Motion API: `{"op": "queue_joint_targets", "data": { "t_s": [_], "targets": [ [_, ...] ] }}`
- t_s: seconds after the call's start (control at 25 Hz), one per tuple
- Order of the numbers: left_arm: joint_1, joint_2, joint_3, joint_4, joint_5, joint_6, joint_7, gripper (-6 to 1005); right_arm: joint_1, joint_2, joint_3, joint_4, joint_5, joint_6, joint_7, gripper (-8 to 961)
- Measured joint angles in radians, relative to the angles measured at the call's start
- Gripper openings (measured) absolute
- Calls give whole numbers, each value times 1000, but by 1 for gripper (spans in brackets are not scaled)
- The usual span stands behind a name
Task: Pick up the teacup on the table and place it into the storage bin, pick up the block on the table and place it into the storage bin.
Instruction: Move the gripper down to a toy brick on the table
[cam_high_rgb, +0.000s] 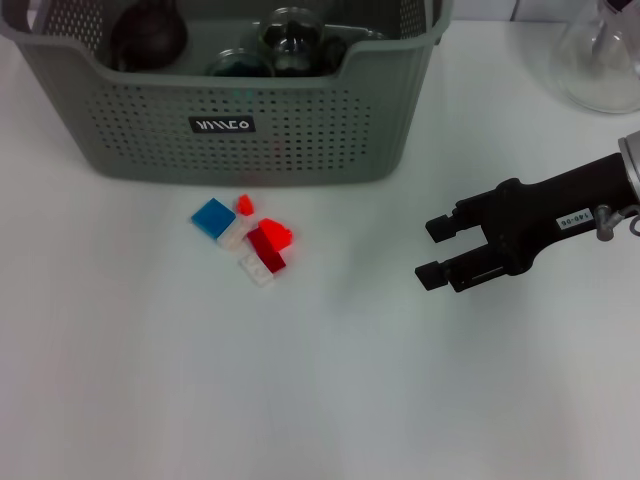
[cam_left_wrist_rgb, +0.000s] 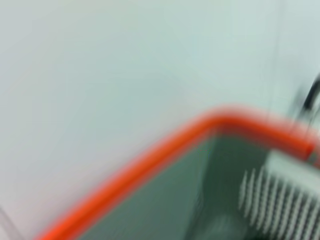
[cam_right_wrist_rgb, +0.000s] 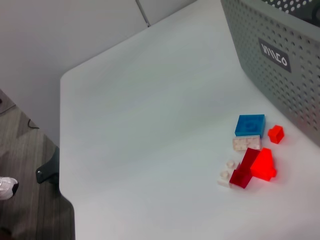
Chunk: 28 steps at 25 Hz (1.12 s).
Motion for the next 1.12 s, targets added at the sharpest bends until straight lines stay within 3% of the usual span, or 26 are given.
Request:
{"op": "queue_joint_targets", "data": {
  "t_s": [0.2,0.32,0.44,0.6,0.8,1.12],
  "targets": [
    [162,3,-60,189,-394,127,104,805,0,-3,1,0,1,1,-4,796],
    [265,1,-92,220,-629,254,250,805,2,-3,2,0,2,3,-10,796],
    [341,-11,-86,216,-714,368,359,806,2,-2,2,0,2,21,-11,796],
    [405,-46,-43,210,-644,497,446,806,0,0,5,2,5,35,-9,796],
    [435,-58,81,207,-516,588,440,800,9,3,15,11,6,40,-4,796],
    [355,-60,352,25,-248,346,275,798,8,7,16,13,6,49,-5,796]
  ]
}}
